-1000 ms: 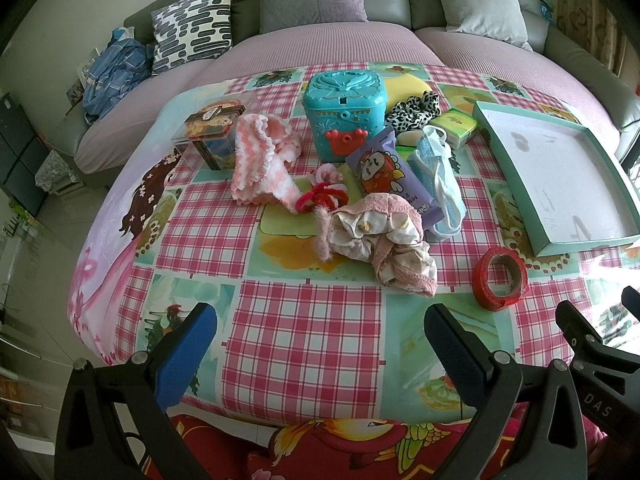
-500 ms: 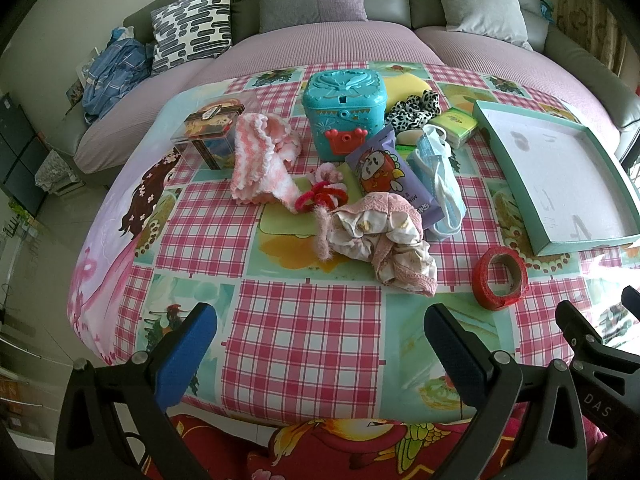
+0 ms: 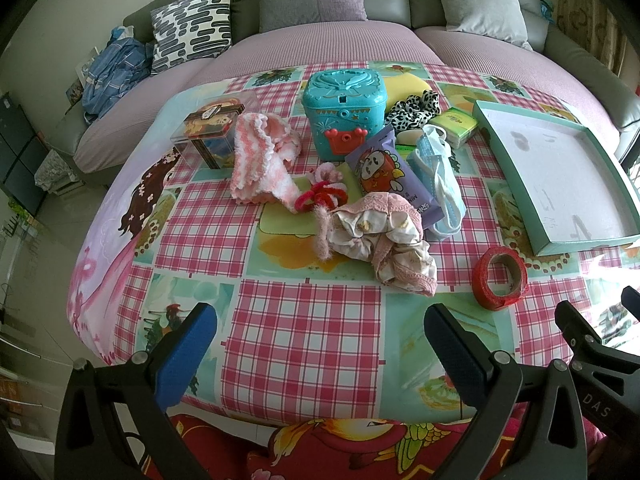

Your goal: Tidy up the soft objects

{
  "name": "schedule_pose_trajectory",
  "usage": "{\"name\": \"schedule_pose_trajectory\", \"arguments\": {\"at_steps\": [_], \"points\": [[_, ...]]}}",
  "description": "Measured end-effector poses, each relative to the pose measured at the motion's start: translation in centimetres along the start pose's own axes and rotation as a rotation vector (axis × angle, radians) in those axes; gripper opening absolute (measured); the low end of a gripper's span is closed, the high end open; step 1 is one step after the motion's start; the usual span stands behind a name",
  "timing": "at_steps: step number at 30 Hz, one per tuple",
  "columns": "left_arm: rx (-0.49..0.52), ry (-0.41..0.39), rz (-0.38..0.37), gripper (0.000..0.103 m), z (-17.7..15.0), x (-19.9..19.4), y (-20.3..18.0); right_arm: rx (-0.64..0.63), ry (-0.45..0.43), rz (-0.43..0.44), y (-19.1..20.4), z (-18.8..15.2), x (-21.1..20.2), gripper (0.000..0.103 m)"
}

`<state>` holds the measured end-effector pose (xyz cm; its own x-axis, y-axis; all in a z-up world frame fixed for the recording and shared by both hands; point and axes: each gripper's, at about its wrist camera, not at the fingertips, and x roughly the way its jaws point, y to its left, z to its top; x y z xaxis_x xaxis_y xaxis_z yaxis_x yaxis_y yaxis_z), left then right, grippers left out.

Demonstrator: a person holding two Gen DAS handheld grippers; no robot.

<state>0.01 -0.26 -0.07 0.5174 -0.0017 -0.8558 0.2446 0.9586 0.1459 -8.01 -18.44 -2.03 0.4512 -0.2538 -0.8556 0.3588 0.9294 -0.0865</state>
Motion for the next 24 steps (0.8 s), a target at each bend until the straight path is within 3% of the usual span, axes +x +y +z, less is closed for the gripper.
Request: {"name": "schedule_pose_trajectory", "arguments": {"at_steps": [13,18,24], "points": [[-0.002,0.009,-0.014,0.103,-0.2,0.4,0.1,-0.001,0.001,0.0,0.0,-0.1,0.1,0.103],[-0.096,0.073,-0.128,0.103,0.2,1.7,1.9,-0.007,0.029,0.032,-0.1,-0.3,0.4,0.103],[-0.135,0.105,-0.227,0.103,1.6,3.0,2.7,-0.022,0.086,0.143,1.8,-0.1,1.5,0.103]]}}
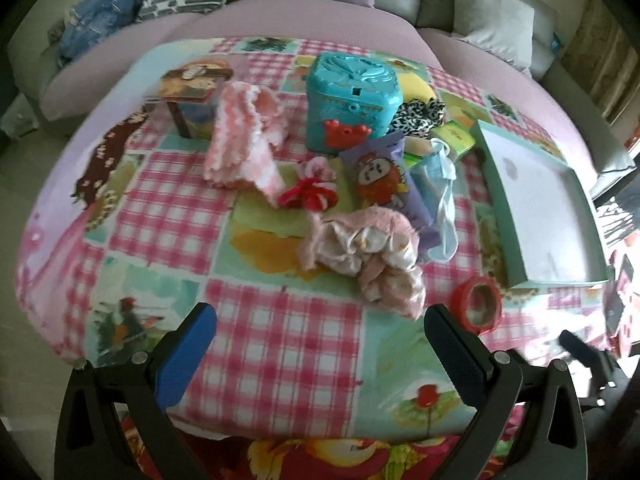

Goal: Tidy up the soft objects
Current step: 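Grasp the pink lace cloth with the left tool while the right tool grasps the red tape roll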

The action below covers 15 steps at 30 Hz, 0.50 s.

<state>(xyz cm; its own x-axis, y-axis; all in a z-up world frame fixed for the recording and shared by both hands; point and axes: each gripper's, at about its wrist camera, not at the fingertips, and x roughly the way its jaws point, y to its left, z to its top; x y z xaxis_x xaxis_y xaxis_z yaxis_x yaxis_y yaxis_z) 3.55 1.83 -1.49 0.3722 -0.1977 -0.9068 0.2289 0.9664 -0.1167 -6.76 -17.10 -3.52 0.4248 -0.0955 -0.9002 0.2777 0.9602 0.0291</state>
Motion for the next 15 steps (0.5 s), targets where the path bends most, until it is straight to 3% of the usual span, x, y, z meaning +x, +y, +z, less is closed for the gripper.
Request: {"name": "schedule_pose_trajectory", "arguments": {"at_steps": [10,15], "points": [[0.0,0.112,-0.14,0.103,1.8,3.1,-0.3,-0.048,0.083,0.112,4.1,1.0,2.4,0.103],[-0.016,0.138,-0.103,0.103,2.9,4.4,-0.4,-0.036,0.113,0.125,4.2,1.6,3.4,0.102]]}}
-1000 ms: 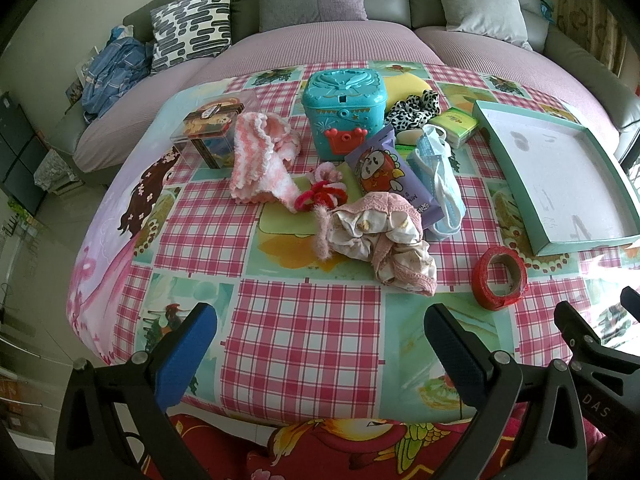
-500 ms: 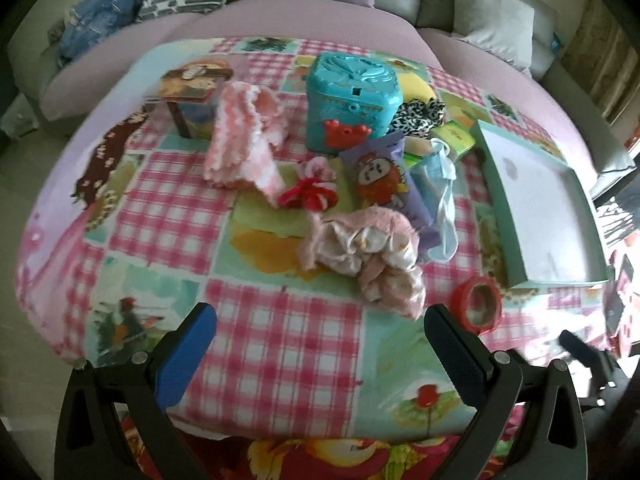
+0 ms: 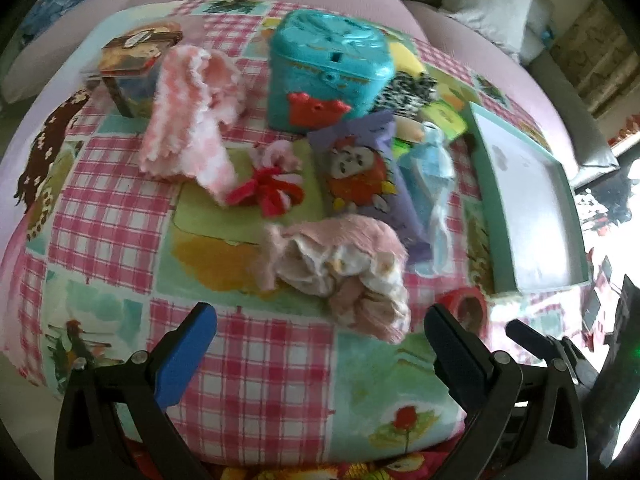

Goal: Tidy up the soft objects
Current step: 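Grasp the pink lace cloth with the left tool while the right tool grasps the red tape roll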

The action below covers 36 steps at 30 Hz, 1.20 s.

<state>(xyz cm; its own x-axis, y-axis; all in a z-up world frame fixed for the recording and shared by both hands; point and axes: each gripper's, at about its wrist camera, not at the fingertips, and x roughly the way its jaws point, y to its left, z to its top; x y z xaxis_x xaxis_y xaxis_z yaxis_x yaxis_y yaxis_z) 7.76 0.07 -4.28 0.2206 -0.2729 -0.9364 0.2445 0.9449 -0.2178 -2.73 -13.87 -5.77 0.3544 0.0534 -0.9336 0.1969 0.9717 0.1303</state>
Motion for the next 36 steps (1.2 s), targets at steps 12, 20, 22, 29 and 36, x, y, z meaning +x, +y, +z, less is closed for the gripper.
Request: {"name": "schedule_pose_trajectory", "arguments": {"at_steps": [12,20,22,29,36], "points": [[-0.044,0.05,-0.025,0.091,0.8,1.5,-0.3,-0.01,0.023,-0.003,0.0,1.4,0.7,0.084],[-0.053,0.084,-0.099,0.044,1.0,2.7,-0.7,-0.02,0.026,-0.018,1.6,2.7,2.8,0.059],[-0.053,0.091,-0.118,0.027,0.7,3.0,-1.0,-0.019,0.022,-0.022,1.6,2.7,2.9,0.059],[-0.075,0.093,-0.133,0.014,0.4,3.5,-0.6,-0.03,0.029,-0.028,1.6,2.6,2.9,0.059],[-0.07,0.116,-0.139,0.014,-0.3,3.0,0.4,-0.029,0.053,-0.037,1.8,2.5,2.2,0.058]]}}
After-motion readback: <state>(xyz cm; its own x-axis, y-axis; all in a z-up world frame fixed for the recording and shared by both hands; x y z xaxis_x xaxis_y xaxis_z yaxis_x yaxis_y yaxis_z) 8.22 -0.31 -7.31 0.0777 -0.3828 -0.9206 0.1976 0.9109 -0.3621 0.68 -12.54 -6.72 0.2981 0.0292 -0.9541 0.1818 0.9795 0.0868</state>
